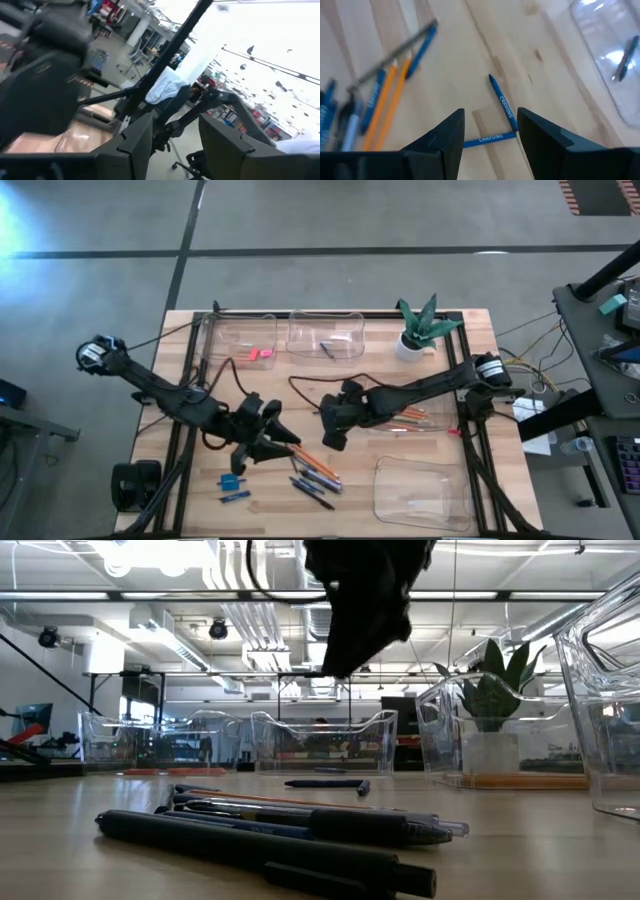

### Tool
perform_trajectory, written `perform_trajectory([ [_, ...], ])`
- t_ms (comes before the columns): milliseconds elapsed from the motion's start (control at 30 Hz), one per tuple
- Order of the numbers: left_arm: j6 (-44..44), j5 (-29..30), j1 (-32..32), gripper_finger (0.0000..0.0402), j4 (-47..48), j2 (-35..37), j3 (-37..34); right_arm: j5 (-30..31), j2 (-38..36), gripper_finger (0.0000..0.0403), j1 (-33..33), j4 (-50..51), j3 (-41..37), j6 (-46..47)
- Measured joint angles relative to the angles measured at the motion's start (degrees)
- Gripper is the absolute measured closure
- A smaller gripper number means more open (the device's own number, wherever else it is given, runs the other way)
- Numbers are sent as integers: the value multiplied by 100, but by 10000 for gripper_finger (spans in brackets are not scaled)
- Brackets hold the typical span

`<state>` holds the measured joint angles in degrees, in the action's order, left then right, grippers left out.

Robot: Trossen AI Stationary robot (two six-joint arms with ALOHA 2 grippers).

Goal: Sort crayons/erasers/pens/pencils in bins
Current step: Put the blue crayon into the top right transparent bin

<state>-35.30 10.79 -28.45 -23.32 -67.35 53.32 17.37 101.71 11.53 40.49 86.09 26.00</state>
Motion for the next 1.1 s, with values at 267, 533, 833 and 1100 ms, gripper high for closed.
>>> perform_trajectory([
  [267, 311, -4, -103, 253, -9, 204, 0, -1000, 500, 229, -349, -391, -22, -1477],
  [533, 316, 0, -105, 253, -16, 208, 0, -1033, 1126, 229, -739, -400, -22, -1694],
  [833, 307, 24, -111, 253, -4, 157, -9, -1364, 1509, 240, -1040, -432, -7, -1653],
  [1100, 311, 89, -111, 253, -20, 137, -9, -1376, 1698, 325, -1100, -492, 0, -1423],
])
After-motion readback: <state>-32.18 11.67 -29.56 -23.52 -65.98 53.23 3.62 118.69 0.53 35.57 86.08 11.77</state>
